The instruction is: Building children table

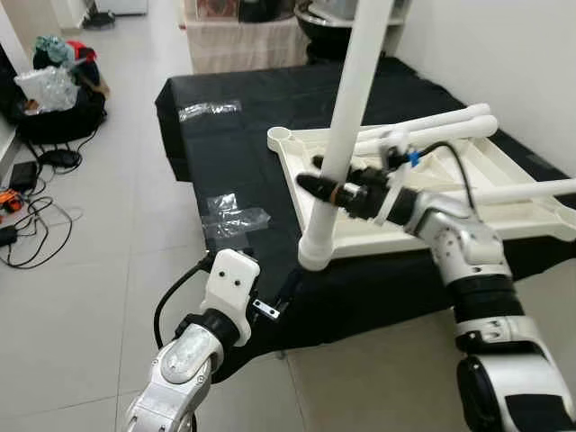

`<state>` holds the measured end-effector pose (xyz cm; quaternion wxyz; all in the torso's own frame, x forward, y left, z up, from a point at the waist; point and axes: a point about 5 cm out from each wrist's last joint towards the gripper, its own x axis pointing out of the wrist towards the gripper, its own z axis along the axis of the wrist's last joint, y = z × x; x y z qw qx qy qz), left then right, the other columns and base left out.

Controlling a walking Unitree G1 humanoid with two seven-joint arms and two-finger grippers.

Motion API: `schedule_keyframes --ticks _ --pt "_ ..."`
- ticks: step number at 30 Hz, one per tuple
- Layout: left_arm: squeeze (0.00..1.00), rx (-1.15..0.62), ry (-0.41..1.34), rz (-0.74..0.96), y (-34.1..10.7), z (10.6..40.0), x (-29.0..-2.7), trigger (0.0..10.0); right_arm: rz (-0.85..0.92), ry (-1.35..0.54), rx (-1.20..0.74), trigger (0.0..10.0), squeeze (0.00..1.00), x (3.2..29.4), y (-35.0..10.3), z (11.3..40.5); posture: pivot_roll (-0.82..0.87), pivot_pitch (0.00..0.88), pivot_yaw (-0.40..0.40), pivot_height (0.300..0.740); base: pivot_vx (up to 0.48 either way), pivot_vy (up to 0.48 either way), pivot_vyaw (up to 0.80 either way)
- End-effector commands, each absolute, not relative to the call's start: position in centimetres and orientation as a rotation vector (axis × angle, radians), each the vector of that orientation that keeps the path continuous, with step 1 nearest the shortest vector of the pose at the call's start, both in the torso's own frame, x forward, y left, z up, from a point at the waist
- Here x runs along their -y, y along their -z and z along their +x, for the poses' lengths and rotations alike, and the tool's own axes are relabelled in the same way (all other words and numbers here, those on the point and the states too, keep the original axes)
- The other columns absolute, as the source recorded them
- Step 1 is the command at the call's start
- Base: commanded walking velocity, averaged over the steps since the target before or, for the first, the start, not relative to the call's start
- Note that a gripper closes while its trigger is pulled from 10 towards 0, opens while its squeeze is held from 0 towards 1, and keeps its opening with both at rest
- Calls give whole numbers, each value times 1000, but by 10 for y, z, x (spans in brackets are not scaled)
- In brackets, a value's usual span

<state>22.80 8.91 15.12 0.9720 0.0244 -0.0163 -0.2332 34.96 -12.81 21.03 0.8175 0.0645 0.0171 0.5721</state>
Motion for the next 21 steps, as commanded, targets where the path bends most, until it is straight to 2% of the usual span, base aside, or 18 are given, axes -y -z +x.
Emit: schedule_keyframes --ticks 1,4,5,9,11,13,14,15,17,18,19,21 --pt "0 23 470 56 -149 227 -89 10000 134 -1270 -66 10000 0 121 -207 350 38 30 -88 740 0 0 0" --pt "0 23 472 58 -148 226 -89 10000 109 -1233 -54 10000 0 115 -205 355 44 24 -88 740 0 0 0" --pt "0 25 472 57 -149 226 -89 10000 106 -1187 -45 0 0 113 -205 360 48 17 -90 740 0 0 0" --pt "0 27 470 58 -149 227 -89 10000 97 -1065 -24 0 0 112 -206 370 48 18 -87 740 0 0 0" --pt "0 26 468 59 -148 226 -90 10000 50 -817 -1 0 0 121 -207 384 42 17 -89 740 0 0 0" --pt "0 26 468 59 -148 226 -90 10000 50 -817 -1 0 0 121 -207 384 42 17 -89 740 0 0 0" --pt "0 25 469 59 -148 226 -89 10000 63 -638 -20 0 0 130 -206 392 38 19 -88 740 0 0 0" --pt "0 25 469 59 -148 226 -89 10000 63 -638 -20 0 0 130 -206 392 38 19 -88 740 0 0 0" --pt "0 25 475 55 -148 227 -87 10000 54 -211 -60 0 0 157 -201 402 30 22 -82 740 0 0 0" --pt "0 25 475 55 -148 227 -87 10000 54 -211 -60 0 0 157 -201 402 30 22 -82 740 0 0 0" --pt "0 26 479 53 -148 227 -85 10000 67 -88 -78 0 0 163 -198 401 29 24 -81 740 0 0 0" --pt "0 26 479 53 -148 227 -85 10000 67 -88 -78 0 0 163 -198 401 29 24 -81 740 0 0 0"
